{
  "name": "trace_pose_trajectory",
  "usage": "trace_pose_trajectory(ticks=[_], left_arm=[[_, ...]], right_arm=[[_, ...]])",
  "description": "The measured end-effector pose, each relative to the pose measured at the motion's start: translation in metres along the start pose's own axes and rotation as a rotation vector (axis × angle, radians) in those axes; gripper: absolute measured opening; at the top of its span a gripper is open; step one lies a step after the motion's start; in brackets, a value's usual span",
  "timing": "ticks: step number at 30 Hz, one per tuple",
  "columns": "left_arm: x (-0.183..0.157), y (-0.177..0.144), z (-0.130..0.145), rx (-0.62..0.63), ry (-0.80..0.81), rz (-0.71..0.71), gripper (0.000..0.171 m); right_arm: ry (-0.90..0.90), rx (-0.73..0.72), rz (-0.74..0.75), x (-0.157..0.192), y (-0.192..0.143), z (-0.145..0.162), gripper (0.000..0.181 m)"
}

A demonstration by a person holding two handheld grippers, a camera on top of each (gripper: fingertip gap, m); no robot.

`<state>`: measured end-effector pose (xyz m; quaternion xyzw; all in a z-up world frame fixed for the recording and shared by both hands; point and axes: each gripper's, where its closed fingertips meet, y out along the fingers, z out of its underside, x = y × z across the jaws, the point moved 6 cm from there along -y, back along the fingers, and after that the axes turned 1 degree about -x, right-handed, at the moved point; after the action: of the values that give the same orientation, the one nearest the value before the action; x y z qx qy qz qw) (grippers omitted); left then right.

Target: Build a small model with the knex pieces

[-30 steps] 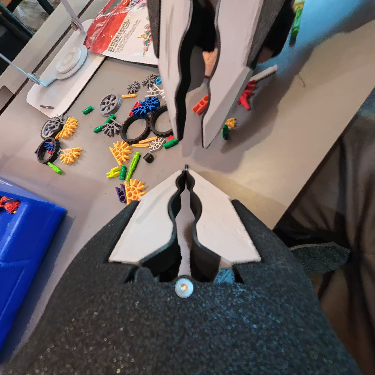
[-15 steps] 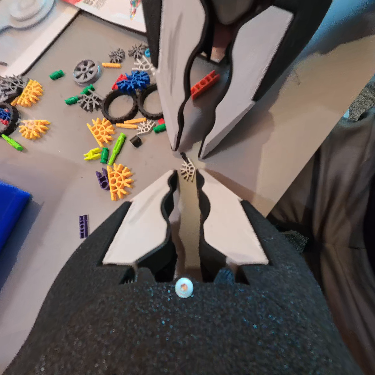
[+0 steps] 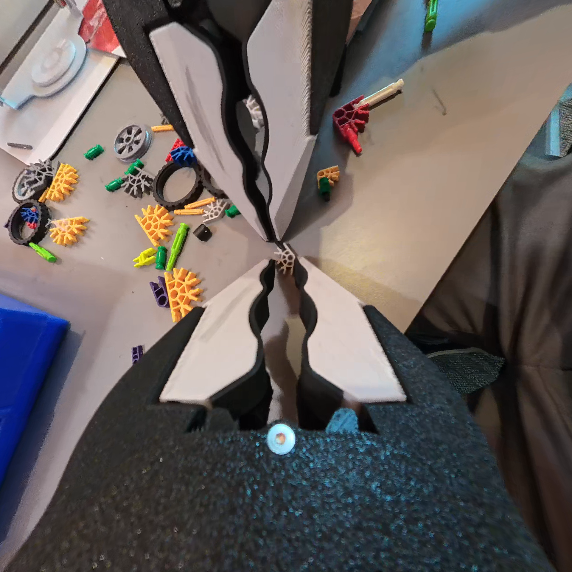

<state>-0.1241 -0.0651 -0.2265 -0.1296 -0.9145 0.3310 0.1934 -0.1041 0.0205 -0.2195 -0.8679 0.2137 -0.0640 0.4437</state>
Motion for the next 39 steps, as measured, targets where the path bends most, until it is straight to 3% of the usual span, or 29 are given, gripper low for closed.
trace_pose_trajectory(ticks=[14, 16, 19, 24, 30, 32, 39], left_arm=[[-0.002, -0.001, 0.001, -0.006, 0.057, -0.049, 0.01], [-0.006, -0.002, 0.0, -0.018, 0.12, -0.063, 0.01], [-0.009, -0.003, -0.001, -0.031, 0.206, -0.11, 0.01], [-0.013, -0.004, 0.001, -0.041, 0.377, -0.22, 0.01], [-0.015, -0.004, 0.003, -0.047, 0.486, -0.274, 0.01], [-0.015, -0.003, 0.005, -0.047, 0.513, -0.288, 0.0], [-0.006, -0.004, 0.004, -0.078, 0.414, -0.306, 0.001]], right_arm=[[-0.022, -0.051, 0.041, 0.001, -0.007, -0.002, 0.002], [-0.042, -0.028, 0.042, 0.001, -0.005, 0.0, 0.016], [-0.058, -0.007, 0.001, 0.005, -0.001, 0.0, 0.017], [-0.028, -0.032, -0.025, 0.003, 0.001, 0.0, 0.004], [0.011, -0.066, -0.069, 0.004, 0.0, 0.0, 0.002], [0.022, -0.087, -0.081, 0.004, -0.002, -0.001, 0.001], [0.013, -0.082, -0.038, 0.002, -0.002, 0.0, 0.0]])
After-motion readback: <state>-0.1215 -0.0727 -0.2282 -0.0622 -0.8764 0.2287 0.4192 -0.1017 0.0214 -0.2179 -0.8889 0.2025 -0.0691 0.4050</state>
